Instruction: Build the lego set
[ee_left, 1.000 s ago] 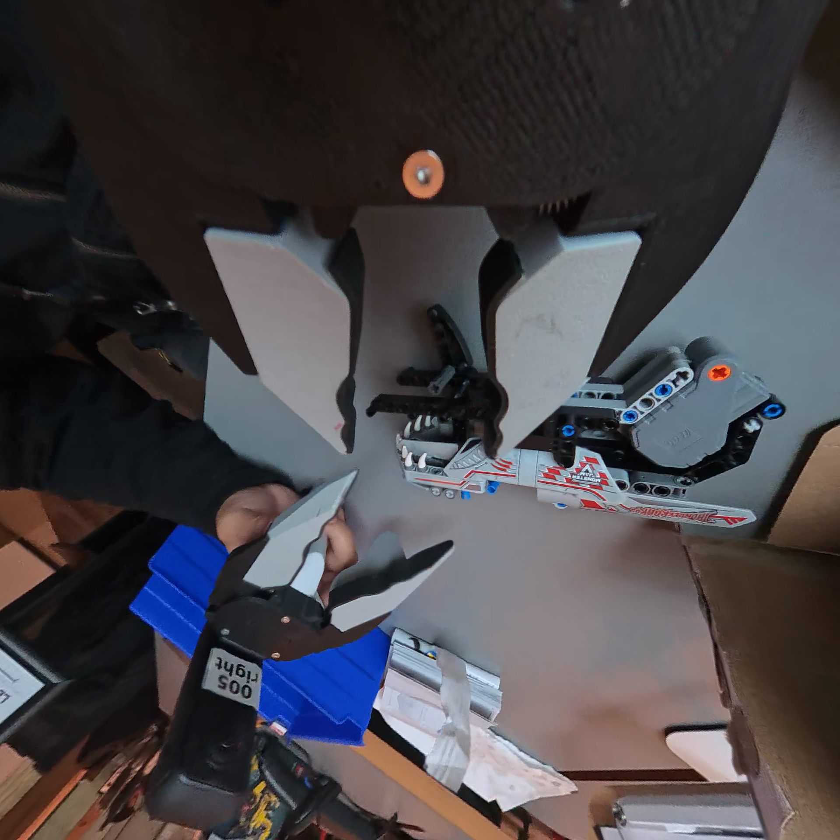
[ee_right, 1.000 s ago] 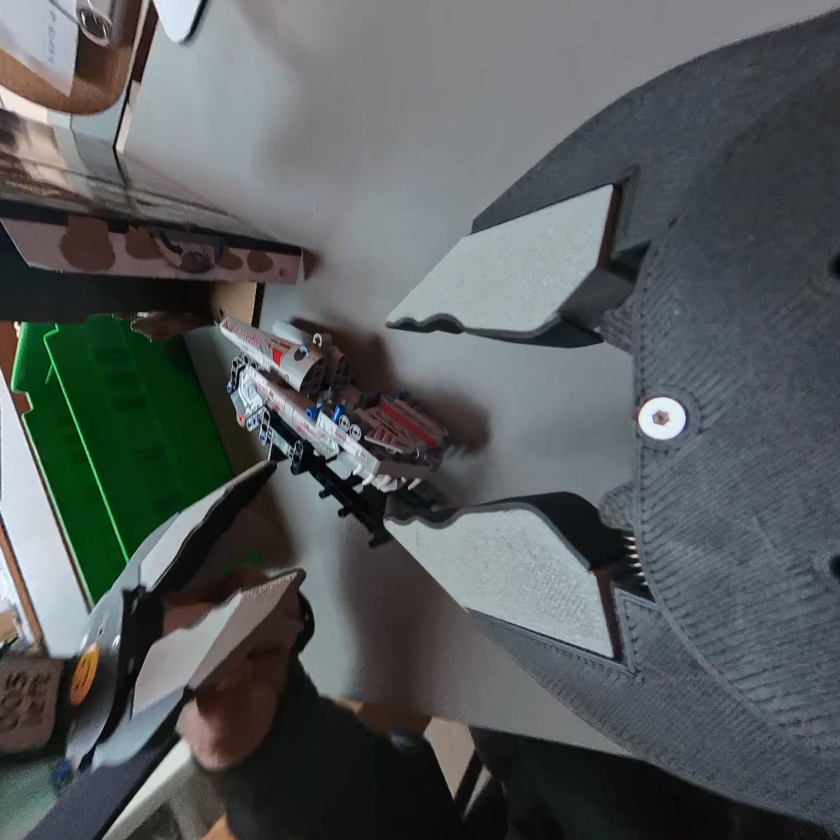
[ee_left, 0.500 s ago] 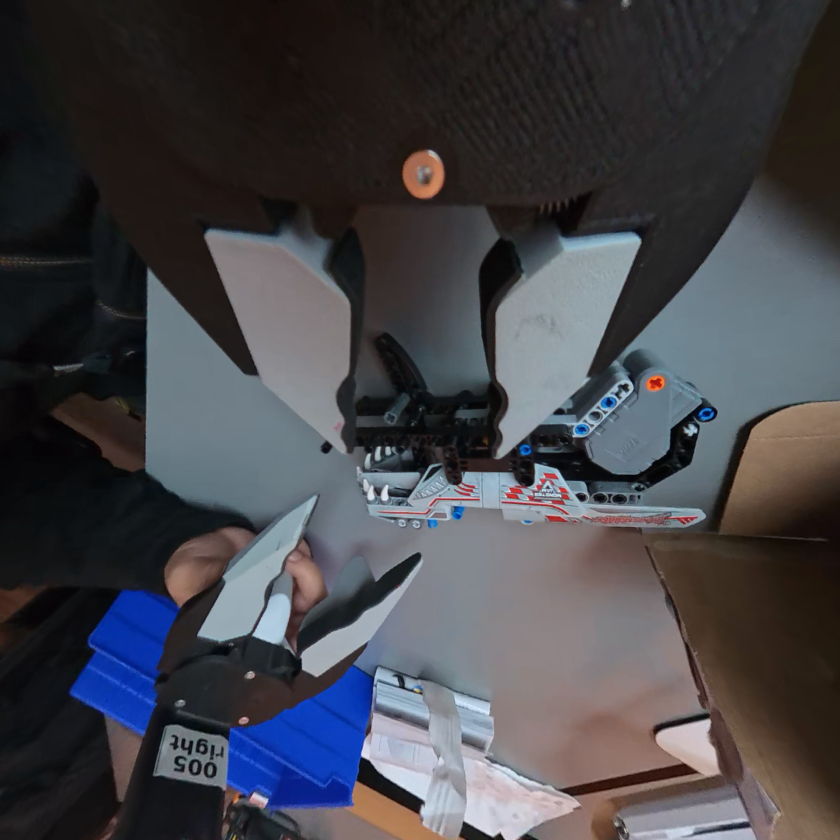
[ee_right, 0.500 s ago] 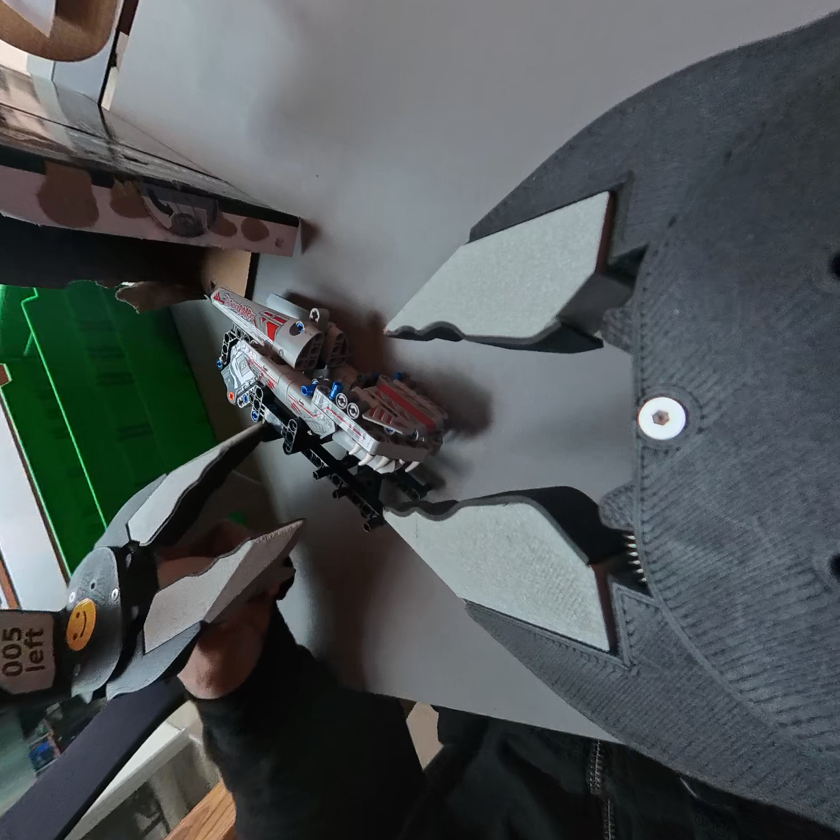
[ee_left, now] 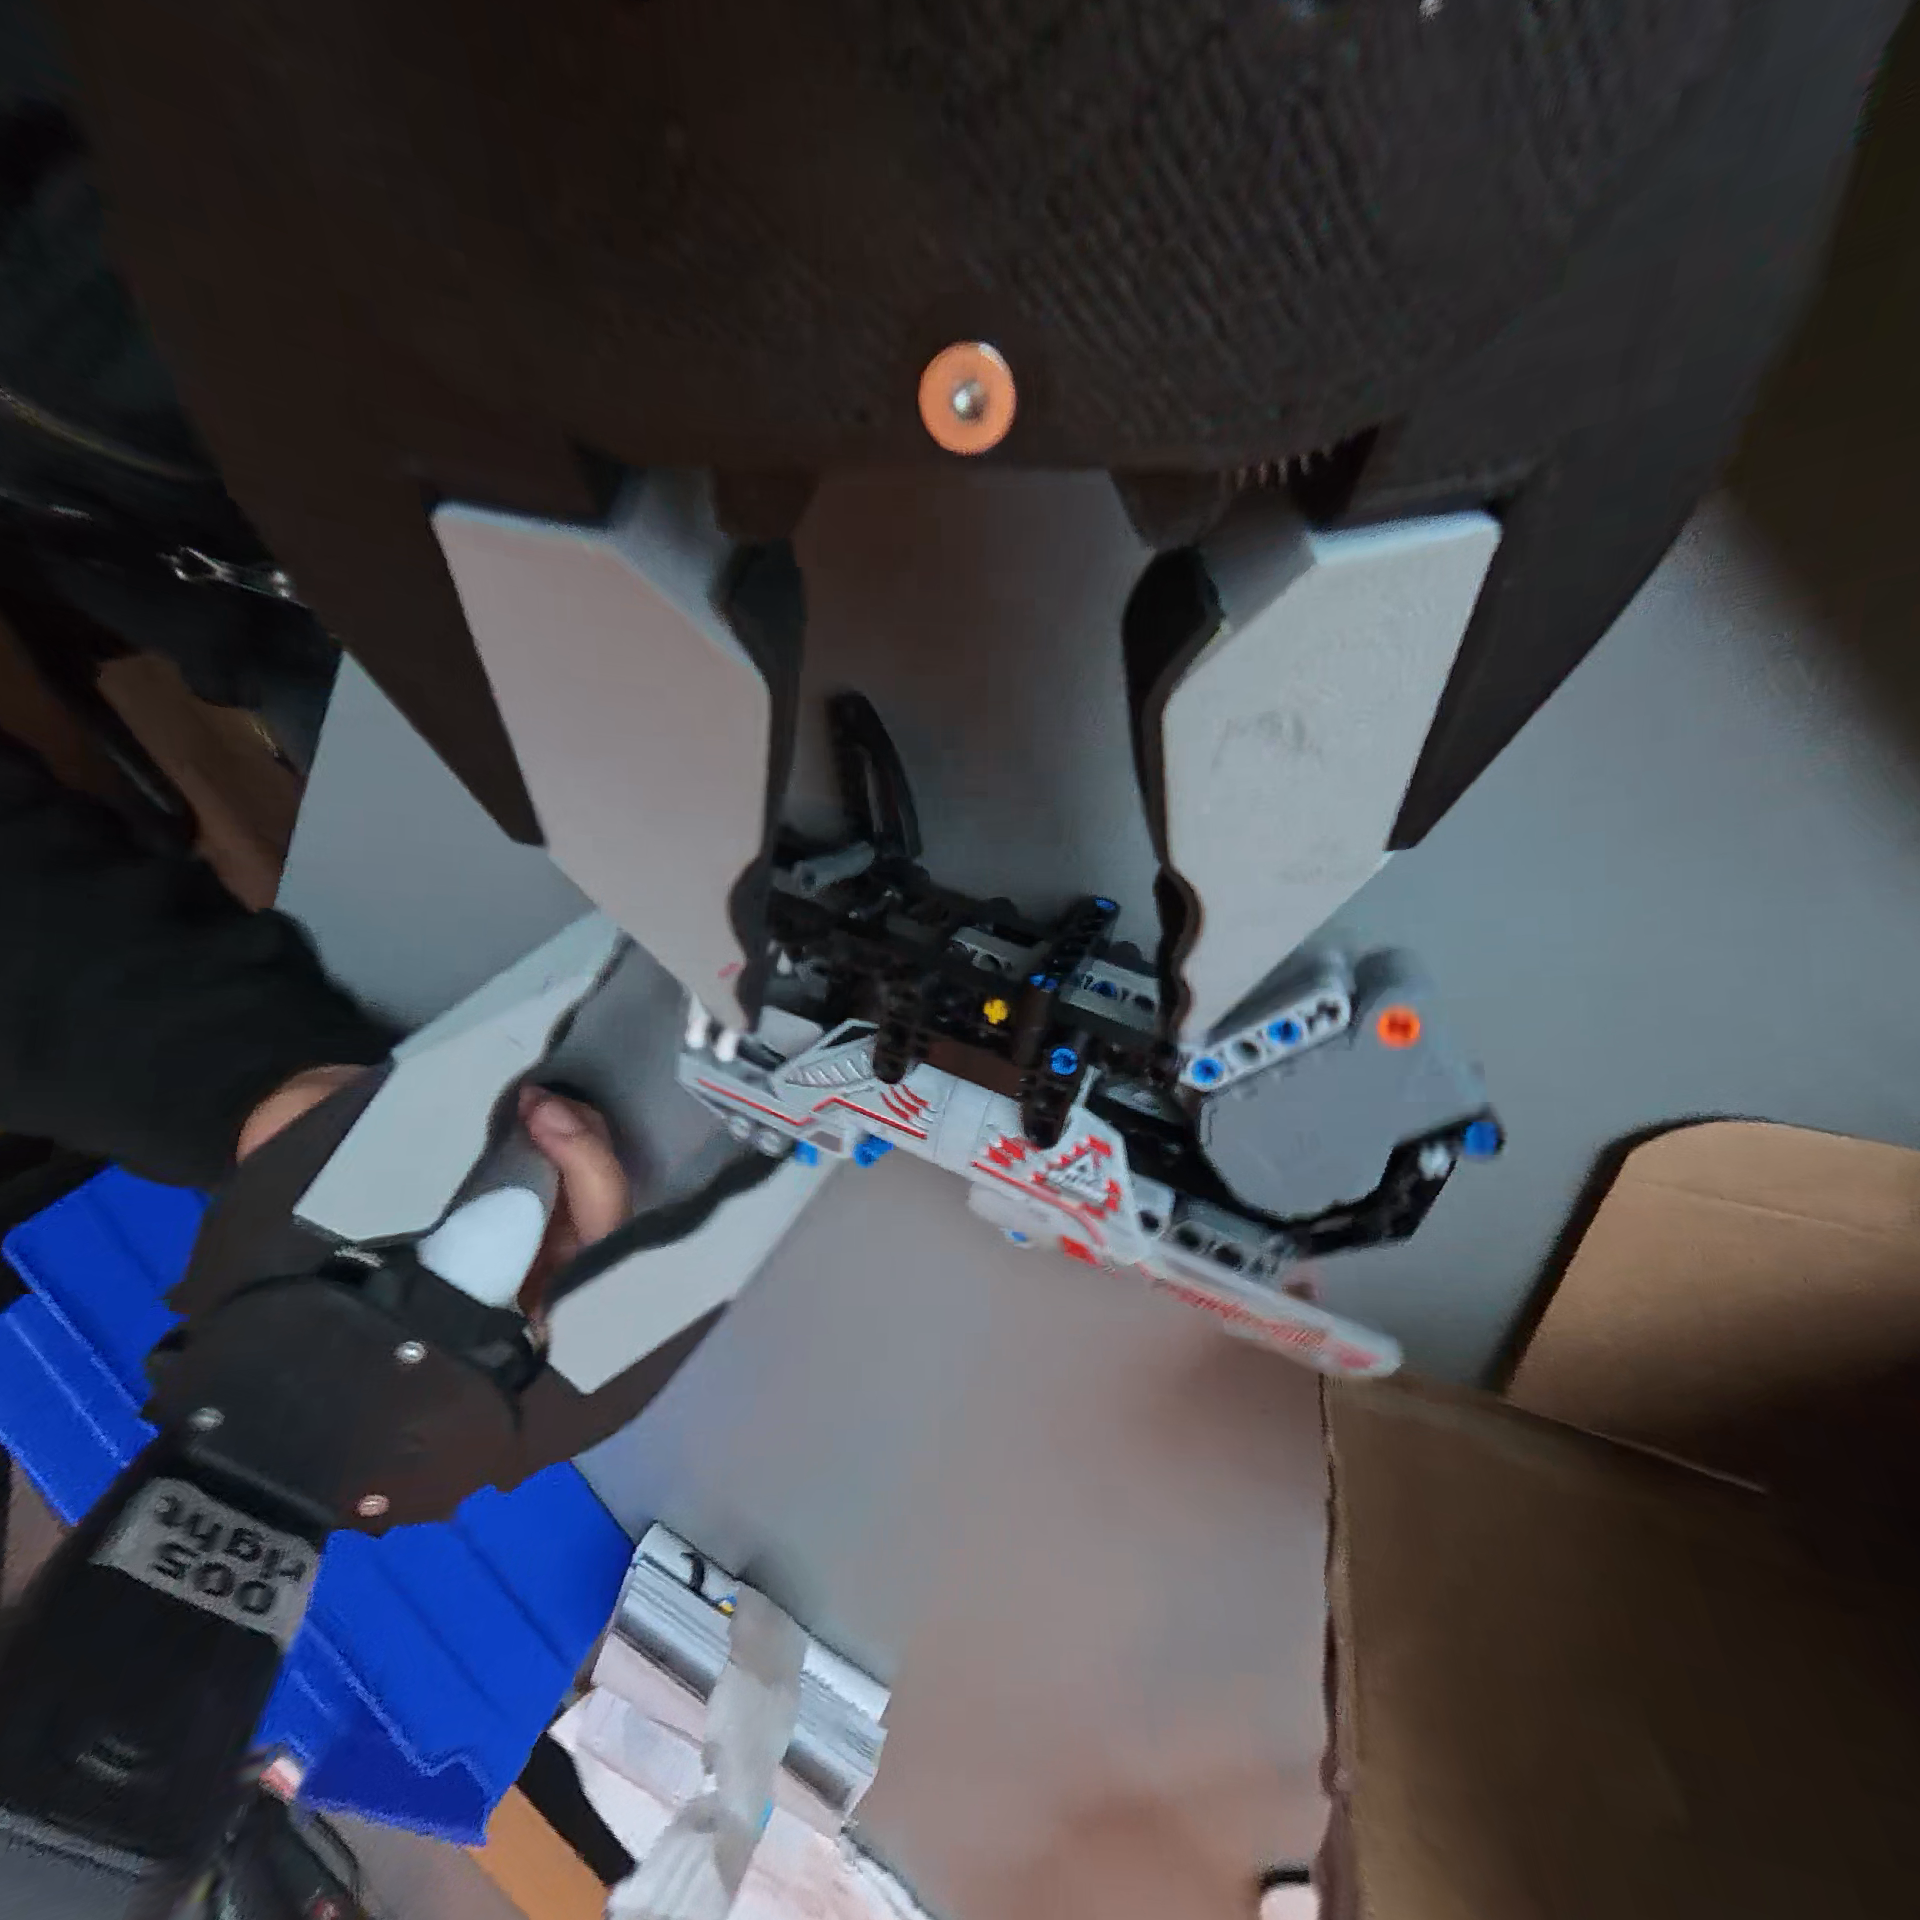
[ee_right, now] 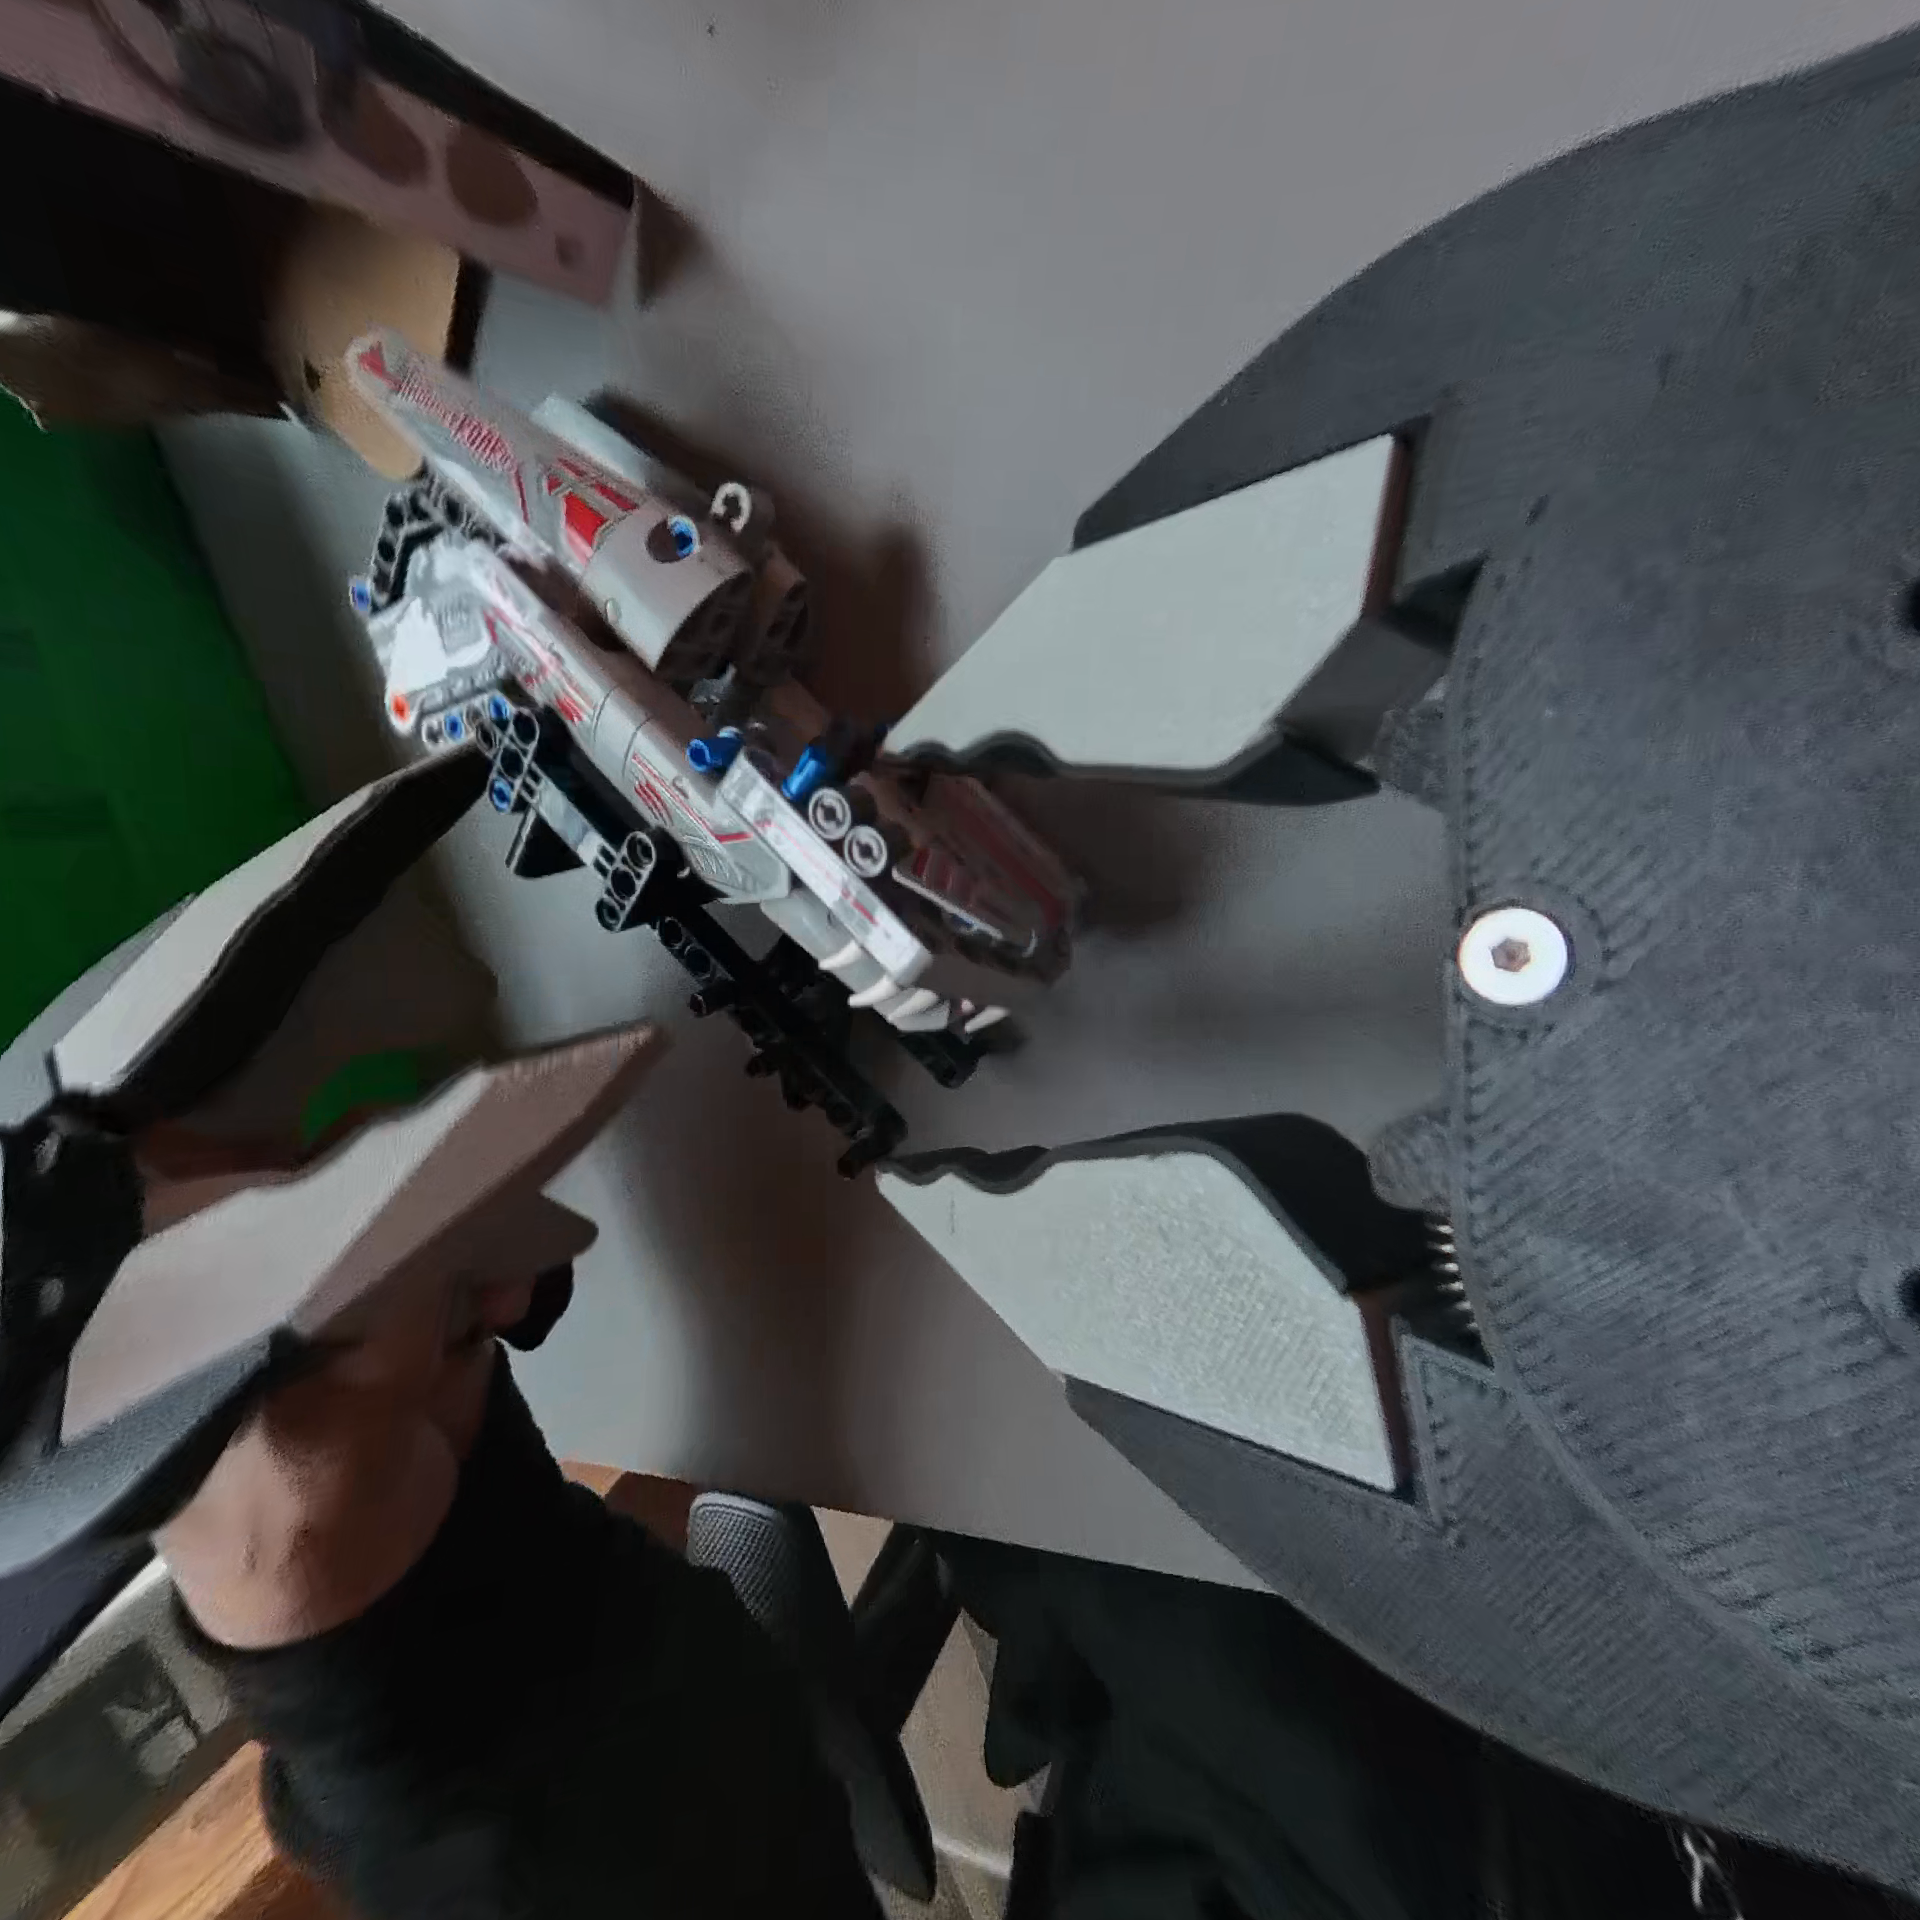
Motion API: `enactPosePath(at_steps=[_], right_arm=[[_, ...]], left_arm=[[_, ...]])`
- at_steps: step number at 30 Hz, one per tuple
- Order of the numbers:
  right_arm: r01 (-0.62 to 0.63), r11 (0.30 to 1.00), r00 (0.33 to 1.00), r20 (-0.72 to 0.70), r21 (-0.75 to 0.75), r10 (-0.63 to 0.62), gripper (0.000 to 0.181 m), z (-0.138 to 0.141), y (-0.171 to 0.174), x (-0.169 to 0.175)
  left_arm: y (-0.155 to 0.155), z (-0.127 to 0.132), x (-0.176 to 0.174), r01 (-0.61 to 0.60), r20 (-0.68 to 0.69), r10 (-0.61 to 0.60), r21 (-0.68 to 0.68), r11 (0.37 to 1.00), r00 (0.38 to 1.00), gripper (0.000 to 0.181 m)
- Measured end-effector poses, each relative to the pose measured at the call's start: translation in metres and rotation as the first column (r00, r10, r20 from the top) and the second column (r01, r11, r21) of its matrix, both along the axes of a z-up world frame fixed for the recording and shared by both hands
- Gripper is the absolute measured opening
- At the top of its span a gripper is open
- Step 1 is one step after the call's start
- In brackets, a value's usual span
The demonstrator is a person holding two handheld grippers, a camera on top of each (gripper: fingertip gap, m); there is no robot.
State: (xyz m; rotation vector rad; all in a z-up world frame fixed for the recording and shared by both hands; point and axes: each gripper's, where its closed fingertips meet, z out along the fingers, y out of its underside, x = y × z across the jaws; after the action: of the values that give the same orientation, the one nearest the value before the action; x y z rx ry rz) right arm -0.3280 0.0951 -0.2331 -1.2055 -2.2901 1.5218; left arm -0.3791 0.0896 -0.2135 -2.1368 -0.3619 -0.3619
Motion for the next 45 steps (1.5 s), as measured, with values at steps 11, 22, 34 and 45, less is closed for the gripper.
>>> enactPosePath(at_steps=[11, 22, 34, 45], right_arm=[[0.111, 0.969, 0.973, -0.221, 0.219, -0.061, 0.041, 0.010, 0.015, 0.002], [0.081, 0.960, 0.948, -0.320, 0.267, 0.009, 0.041, 0.019, 0.002, 0.007], [-0.005, 0.962, 0.980, -0.191, 0.274, 0.060, 0.040, 0.001, 0.012, 0.019], [0.047, 0.964, 0.982, -0.188, 0.261, 0.003, 0.030, 0.002, 0.038, 0.018]], left_arm=[[0.017, -0.023, 0.012, -0.011, 0.254, -0.003, 0.055, 0.998, 0.967, 0.059], [-0.002, -0.020, 0.018, -0.071, 0.220, 0.047, 0.100, 0.992, 0.974, 0.055], [-0.010, -0.010, 0.021, -0.062, 0.084, 0.051, 0.137, 0.989, 0.995, 0.035], [-0.014, 0.019, 0.000, -0.008, -0.002, 0.008, 0.114, 0.993, 1.000, 0.056]])
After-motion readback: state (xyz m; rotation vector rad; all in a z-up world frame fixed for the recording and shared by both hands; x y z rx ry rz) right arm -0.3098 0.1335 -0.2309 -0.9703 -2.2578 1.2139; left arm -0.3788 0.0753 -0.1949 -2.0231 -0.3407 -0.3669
